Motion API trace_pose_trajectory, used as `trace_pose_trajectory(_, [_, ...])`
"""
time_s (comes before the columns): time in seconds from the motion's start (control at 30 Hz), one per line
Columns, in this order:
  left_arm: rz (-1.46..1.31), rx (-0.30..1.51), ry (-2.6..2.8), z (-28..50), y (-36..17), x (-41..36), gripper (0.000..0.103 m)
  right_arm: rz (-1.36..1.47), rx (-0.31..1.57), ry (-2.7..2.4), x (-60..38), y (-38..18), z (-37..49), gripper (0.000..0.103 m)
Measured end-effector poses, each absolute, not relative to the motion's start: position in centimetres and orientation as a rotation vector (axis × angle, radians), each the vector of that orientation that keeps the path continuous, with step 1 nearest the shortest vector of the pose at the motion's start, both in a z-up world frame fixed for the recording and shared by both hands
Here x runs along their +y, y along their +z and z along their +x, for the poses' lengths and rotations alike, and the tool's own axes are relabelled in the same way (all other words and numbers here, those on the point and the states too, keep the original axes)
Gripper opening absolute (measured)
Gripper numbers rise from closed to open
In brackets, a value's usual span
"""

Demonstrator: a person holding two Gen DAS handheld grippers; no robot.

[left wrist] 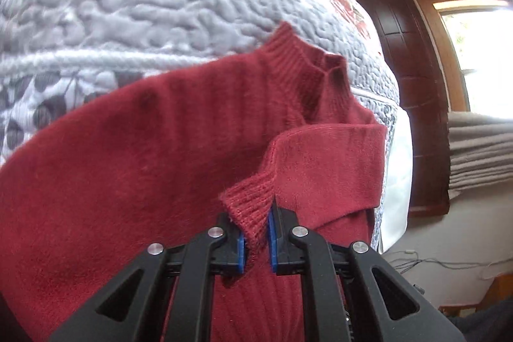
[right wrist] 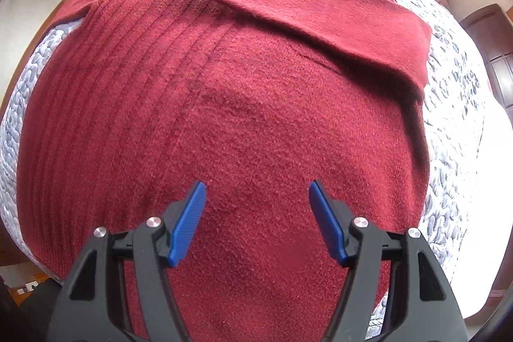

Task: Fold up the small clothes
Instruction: 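Grasp the folded cuff with the left gripper and straighten it across the chest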

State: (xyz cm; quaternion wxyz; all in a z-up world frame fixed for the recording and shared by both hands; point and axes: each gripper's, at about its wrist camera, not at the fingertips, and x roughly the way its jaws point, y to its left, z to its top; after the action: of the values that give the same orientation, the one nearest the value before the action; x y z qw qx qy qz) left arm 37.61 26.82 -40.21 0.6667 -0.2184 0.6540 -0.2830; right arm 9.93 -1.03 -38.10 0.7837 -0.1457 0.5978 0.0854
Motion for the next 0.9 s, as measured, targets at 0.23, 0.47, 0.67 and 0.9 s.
trace_pose_trajectory(0.23, [-0.629, 1.438, -0.644, 37.1, -40.7, 28.5, 0.011, -0.333, 1.301, 0.179, -1.2, -38.4, 9.5, 0.067])
trace_pose_trajectory(0.47, [-0.624, 1.546, -0.602, 37.1, -43.6, 28.9, 0.012, -0.349, 1.169, 0.133, -3.3, -37.6, 11.5, 0.066])
trace_pose_trajectory(0.67, [-0.674, 1.534, -0.577, 36.1, -44.6, 29.6, 0.019, -0.31, 1.057, 0.009, -8.1, -37.5, 18.5, 0.062])
trace_pose_trajectory(0.9, [-0.651, 1.432, -0.497, 34.6, -41.1, 31.6, 0.055, -0.157, 1.065, -0.076, -12.5, -38.2, 25.8, 0.06])
